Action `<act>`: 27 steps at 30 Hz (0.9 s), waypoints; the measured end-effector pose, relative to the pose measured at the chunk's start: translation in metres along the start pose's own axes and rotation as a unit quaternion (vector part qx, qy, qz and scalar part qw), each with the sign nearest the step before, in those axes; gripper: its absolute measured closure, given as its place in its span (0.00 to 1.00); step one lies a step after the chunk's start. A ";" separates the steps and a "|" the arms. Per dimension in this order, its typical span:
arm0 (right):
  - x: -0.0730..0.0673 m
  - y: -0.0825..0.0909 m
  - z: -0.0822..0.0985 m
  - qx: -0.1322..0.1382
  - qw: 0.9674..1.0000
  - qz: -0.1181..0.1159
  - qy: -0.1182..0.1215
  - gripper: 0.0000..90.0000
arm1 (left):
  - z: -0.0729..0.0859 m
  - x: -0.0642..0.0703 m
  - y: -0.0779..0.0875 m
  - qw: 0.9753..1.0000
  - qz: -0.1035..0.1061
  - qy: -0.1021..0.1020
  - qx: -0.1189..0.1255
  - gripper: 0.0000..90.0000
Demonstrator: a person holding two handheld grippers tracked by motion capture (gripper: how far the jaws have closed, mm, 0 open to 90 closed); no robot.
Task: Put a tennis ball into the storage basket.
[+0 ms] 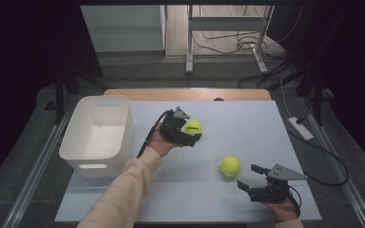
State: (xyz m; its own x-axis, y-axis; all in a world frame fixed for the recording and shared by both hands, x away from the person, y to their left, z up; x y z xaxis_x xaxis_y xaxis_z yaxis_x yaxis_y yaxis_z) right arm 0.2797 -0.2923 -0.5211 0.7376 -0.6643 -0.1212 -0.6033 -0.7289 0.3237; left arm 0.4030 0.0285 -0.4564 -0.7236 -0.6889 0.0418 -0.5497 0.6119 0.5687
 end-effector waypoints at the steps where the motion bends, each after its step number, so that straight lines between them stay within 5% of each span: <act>1: 0.000 0.000 0.000 0.000 1.000 0.001 0.000 0.13 | -0.001 0.000 -0.002 1.000 -0.001 0.000 -0.003 0.09; 27: 0.000 0.000 0.000 -0.001 1.000 0.004 0.003 0.13 | 0.002 -0.020 -0.044 0.999 -0.020 0.020 -0.035 0.09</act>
State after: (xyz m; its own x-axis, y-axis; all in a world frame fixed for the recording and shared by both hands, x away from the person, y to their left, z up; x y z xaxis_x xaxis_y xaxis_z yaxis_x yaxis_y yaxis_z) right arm 0.2797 -0.2927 -0.5215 0.7346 -0.6688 -0.1138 -0.6085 -0.7237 0.3256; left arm 0.4411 0.0158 -0.4839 -0.6838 -0.7279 0.0510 -0.5452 0.5562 0.6272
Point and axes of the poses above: each handheld gripper's, and its own axes: y roughly backward along the jaws, z roughly out of its underside, x roughly to its right, the point moved 2 cm from there along -y, roughly forward along the jaws, and after that the axes turned 6 degrees about x, right-handed, at the moved point
